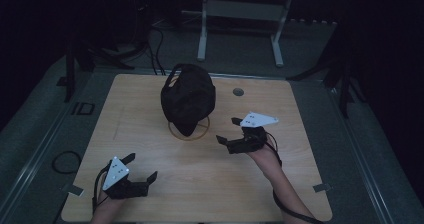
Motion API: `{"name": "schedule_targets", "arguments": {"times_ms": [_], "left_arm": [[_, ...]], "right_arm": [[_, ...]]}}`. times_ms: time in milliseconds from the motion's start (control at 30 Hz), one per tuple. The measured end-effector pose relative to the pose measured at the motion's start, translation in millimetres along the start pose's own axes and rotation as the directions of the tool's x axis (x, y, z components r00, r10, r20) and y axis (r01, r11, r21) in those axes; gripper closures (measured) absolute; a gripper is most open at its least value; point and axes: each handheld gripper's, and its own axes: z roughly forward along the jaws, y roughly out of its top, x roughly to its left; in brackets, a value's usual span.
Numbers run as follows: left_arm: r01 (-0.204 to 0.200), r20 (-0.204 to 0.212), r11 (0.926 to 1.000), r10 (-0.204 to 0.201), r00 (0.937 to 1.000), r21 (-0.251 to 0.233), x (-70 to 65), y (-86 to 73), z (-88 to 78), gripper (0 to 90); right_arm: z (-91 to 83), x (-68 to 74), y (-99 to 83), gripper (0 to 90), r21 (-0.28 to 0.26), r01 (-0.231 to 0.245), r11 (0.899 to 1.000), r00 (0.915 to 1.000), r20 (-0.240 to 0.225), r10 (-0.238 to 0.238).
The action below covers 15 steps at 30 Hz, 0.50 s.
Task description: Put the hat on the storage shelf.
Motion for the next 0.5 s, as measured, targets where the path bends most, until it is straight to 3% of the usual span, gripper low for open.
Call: {"name": "schedule_targets", "arguments": {"times_ms": [500], "left_arm": [[0.010, 0.026, 0.9996, -0.011, 0.9996, 0.027, 0.2, -4.6, 5.1, 2.5]], "right_arm": [[-11.4, 1.8, -51.6, 13.4, 0.028, -0.046, 0.999, 0.9989, -0.004, 0.047]]}}
